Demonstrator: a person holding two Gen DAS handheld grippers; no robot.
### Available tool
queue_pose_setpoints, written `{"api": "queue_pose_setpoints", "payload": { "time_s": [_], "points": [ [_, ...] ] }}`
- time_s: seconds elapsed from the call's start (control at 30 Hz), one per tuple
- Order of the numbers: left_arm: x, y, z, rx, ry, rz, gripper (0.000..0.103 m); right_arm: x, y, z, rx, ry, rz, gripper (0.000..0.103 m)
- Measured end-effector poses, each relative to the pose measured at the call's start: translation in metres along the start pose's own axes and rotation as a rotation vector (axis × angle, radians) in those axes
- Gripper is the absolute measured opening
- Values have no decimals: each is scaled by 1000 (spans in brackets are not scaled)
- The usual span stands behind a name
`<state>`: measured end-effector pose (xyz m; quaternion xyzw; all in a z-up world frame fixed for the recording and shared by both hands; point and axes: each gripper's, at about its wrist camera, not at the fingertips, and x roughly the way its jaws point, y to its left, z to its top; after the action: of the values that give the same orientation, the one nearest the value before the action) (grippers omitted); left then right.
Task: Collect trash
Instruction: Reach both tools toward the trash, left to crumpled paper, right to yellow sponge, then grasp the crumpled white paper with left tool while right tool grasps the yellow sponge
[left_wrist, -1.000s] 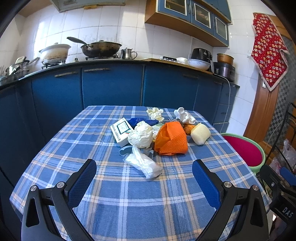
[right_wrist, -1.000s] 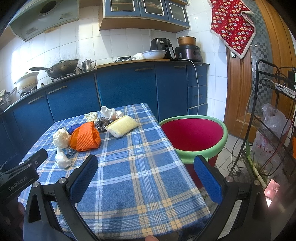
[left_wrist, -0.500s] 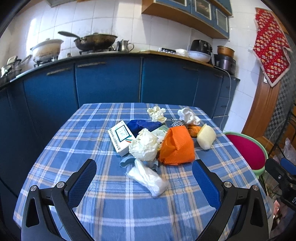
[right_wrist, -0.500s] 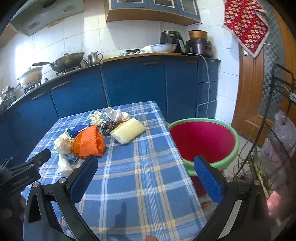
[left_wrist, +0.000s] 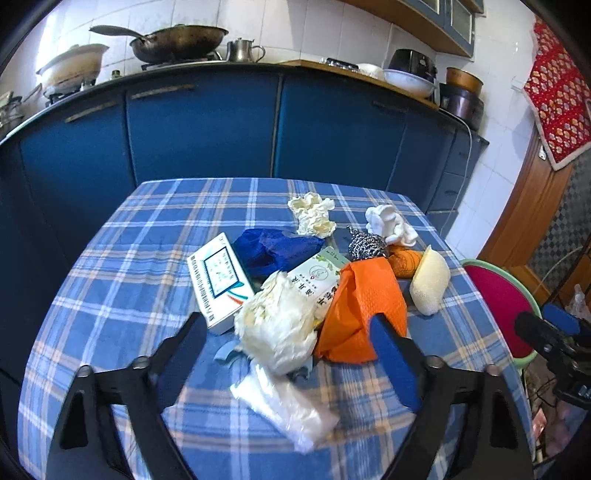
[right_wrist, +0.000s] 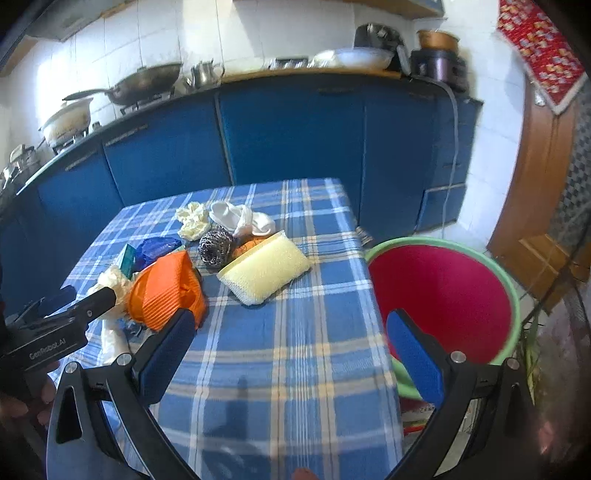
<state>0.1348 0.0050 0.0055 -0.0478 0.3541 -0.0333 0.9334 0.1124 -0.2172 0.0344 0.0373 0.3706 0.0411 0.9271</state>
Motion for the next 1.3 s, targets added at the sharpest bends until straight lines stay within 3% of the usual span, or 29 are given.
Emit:
{"api": "queue_pose_setpoints", "payload": {
  "time_s": [0.17, 0.23, 0.3, 0.57, 0.73, 0.97, 1.03, 1.17, 1.3],
  "points": [
    [16, 1, 4, -54, 55, -15, 66, 39, -3, 19, -3, 83, 41, 102],
    [22, 2, 3, -77, 72, -17, 57, 52, -4, 24, 0, 106, 56, 102],
    [24, 3, 1, -80, 80, -25, 41, 63, -4, 27, 10, 121, 69, 102],
    [17, 19, 7, -67, 54, -140, 38, 91, 1, 34, 113, 162, 56, 102],
    [7, 27, 9, -34, 5, -219, 38, 98, 8, 32, 154, 173, -4, 93],
    [7, 38, 14, 8, 5, -304, 38, 113, 18, 21, 236, 208, -41, 88],
    [9, 40, 14, 6, 6, -332, 38, 113, 21, 20, 238, 201, -70, 82],
    [7, 45, 14, -8, -13, -358, 38, 112, 22, 19, 227, 201, -81, 58],
    [-2, 48, 14, -30, -42, -364, 38, 108, 19, 18, 229, 201, -49, 42]
  ]
}}
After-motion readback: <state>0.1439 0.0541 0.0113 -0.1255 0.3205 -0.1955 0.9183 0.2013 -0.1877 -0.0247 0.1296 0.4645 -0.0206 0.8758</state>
